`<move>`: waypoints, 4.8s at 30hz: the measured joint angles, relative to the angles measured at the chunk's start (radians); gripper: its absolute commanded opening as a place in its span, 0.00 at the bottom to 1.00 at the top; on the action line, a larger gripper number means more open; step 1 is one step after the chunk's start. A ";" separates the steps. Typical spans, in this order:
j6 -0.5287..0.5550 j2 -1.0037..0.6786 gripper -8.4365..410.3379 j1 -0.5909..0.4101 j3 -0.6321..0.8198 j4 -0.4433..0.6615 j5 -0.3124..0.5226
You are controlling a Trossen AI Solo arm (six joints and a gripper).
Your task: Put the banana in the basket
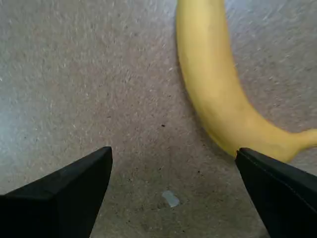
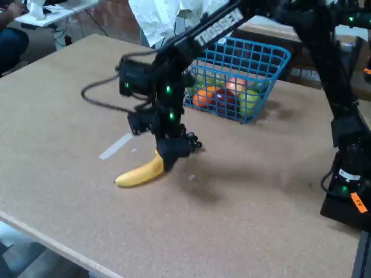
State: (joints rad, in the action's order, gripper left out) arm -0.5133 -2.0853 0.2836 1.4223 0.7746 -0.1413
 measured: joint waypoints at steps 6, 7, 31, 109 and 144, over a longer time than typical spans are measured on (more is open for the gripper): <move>-0.095 -0.029 0.85 0.001 0.000 0.000 0.013; -0.121 -0.029 0.85 0.001 0.000 -0.008 0.027; -0.343 -0.097 0.85 0.010 0.017 -0.185 0.149; 0.141 0.688 0.02 -0.232 0.144 -0.346 0.389; 0.448 0.692 0.02 -0.791 -0.428 -0.867 0.188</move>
State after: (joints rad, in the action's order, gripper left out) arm -0.0650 -1.3937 -0.5072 0.9939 -0.0929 0.0471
